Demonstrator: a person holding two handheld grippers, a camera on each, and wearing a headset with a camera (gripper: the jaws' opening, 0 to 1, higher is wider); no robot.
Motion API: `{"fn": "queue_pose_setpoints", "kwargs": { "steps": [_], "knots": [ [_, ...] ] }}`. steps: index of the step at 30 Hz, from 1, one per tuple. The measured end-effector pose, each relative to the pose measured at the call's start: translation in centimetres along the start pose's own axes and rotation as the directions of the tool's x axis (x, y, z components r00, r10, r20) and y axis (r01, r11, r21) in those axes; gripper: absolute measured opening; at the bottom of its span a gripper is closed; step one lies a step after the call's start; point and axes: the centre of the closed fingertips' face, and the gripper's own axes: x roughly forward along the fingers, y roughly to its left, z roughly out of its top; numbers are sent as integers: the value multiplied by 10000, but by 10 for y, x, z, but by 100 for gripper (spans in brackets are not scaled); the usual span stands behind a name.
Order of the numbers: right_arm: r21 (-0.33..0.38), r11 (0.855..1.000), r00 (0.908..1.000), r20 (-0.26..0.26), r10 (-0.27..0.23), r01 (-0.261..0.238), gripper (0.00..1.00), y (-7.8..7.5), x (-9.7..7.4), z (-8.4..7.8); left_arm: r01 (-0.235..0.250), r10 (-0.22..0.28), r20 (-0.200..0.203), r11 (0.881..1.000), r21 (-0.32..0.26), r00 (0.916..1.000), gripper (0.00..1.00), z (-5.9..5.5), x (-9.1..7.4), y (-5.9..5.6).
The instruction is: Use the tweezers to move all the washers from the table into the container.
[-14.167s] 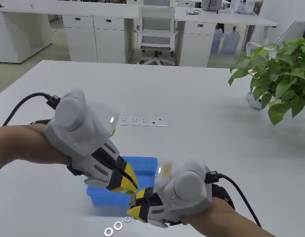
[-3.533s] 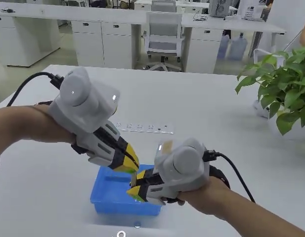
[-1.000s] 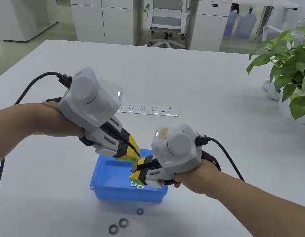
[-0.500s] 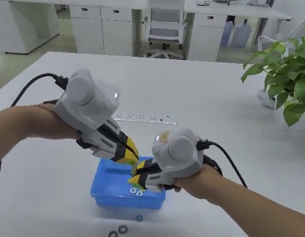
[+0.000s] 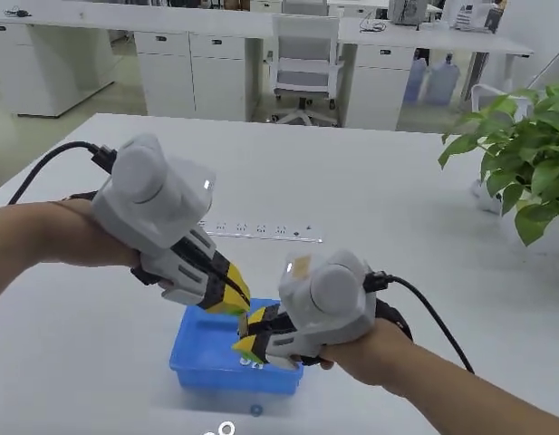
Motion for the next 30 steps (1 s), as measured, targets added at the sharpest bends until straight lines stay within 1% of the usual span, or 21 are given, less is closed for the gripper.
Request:
{"fn": "queue_pose_setpoints", "kwargs": {
  "steps": [6, 10, 14, 18, 20, 25, 30],
  "knots": [
    [-28, 10000, 10000, 42, -11, 11, 11, 8, -2, 2, -12, 13, -133, 10000, 84, 9999, 5, 0, -3, -8],
    [-29, 10000, 9999, 98, 21, -21, 11, 17, -1, 3, 45, -44, -201, 10000, 48, 9998, 5, -2, -4, -14],
    [18, 9999, 9999, 79, 106, -106, 11, 25, 2, 0, 117, -117, -290, 9999, 5, 9995, 5, -6, -2, -22],
    [65, 9997, 9998, 31, 215, -215, 11, 33, 5, -4, 171, -174, -296, 9998, -90, 9994, 5, -11, 1, -30],
    [81, 9997, 9997, 30, 244, -244, 11, 37, 6, -6, 178, -179, -323, 9998, -48, 9993, 5, -14, 2, -34],
    [38, 9995, 9995, -4, 318, -318, 11, 43, 9, -9, 195, -199, -270, 9997, -131, 9994, 5, -19, 5, -41],
    [101, 9989, 9990, -80, 449, -449, 11, 51, 14, -17, 252, -256, -259, 9995, -170, 9993, 5, -25, 10, -49]
  ]
}}
